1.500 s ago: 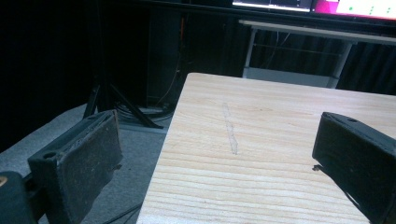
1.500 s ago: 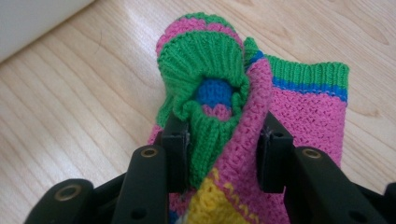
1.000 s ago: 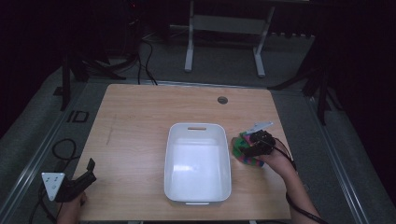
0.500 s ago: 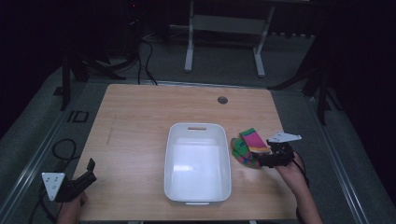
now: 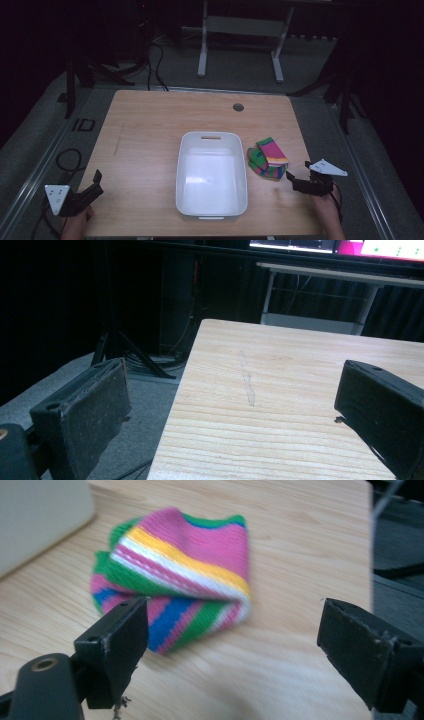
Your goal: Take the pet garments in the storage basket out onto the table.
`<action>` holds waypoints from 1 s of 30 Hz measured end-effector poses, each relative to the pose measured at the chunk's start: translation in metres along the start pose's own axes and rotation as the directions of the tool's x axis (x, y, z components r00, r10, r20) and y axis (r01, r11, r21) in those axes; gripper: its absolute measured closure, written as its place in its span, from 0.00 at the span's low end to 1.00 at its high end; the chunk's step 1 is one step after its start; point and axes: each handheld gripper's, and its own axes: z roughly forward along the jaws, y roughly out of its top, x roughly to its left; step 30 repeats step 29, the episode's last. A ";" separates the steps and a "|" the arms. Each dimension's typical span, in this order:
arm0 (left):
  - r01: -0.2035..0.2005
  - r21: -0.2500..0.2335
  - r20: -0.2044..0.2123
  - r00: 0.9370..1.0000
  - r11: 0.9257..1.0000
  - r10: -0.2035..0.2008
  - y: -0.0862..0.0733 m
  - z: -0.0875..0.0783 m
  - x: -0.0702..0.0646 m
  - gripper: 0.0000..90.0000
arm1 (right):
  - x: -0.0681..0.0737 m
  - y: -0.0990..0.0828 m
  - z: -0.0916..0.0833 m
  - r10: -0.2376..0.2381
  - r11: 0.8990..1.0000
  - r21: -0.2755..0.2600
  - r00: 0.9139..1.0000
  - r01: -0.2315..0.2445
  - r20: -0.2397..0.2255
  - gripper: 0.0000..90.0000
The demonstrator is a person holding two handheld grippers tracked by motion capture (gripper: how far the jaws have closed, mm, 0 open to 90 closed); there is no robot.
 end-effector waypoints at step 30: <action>-0.007 0.003 -0.002 1.000 1.000 0.007 0.000 0.000 -0.001 0.02 | -0.009 -0.046 -0.023 0.149 0.984 -0.126 0.976 -0.129 0.160 0.16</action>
